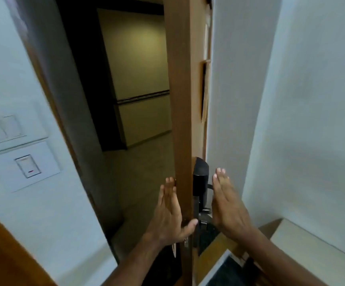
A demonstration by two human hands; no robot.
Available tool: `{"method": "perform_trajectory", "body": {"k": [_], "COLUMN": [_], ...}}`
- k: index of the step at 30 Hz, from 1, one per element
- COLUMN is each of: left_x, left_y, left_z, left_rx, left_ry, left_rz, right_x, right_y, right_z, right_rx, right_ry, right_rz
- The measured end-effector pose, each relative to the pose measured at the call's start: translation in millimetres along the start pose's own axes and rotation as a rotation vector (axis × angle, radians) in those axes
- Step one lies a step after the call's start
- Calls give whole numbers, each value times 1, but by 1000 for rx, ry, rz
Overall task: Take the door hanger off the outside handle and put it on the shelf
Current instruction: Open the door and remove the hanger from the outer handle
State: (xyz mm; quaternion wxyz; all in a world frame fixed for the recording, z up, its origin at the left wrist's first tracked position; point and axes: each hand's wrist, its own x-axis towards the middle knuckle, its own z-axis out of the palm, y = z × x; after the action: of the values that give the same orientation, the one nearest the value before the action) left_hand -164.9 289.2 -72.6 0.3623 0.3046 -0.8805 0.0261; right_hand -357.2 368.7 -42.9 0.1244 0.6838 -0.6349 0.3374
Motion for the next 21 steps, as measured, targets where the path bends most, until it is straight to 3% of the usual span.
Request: {"method": "perform_trajectory", "body": {"k": [2, 4, 9, 14, 17, 19, 21], "left_x": [8, 15, 42, 58, 54, 55, 60], "left_y": [24, 49, 124, 170, 167, 153, 140], "left_z": [16, 31, 61, 93, 112, 123, 137], "left_rx": [-76, -91, -74, -192, -170, -216, -346], "left_ry": [34, -10, -195, -251, -183, -155, -167], "left_rz": [101, 140, 41, 131, 265, 148, -98], "right_x": [5, 17, 34, 26, 20, 17, 15], "right_y": [-10, -17, -3, 51, 82, 100, 117], "right_z": [-34, -60, -91, -112, -126, -136, -145], "right_rx": [35, 12, -162, -358, -410, -446, -473], "right_ry": [261, 390, 512, 578, 571, 549, 559], "right_rz": [-100, -192, -215, -110, -56, -26, 1]}}
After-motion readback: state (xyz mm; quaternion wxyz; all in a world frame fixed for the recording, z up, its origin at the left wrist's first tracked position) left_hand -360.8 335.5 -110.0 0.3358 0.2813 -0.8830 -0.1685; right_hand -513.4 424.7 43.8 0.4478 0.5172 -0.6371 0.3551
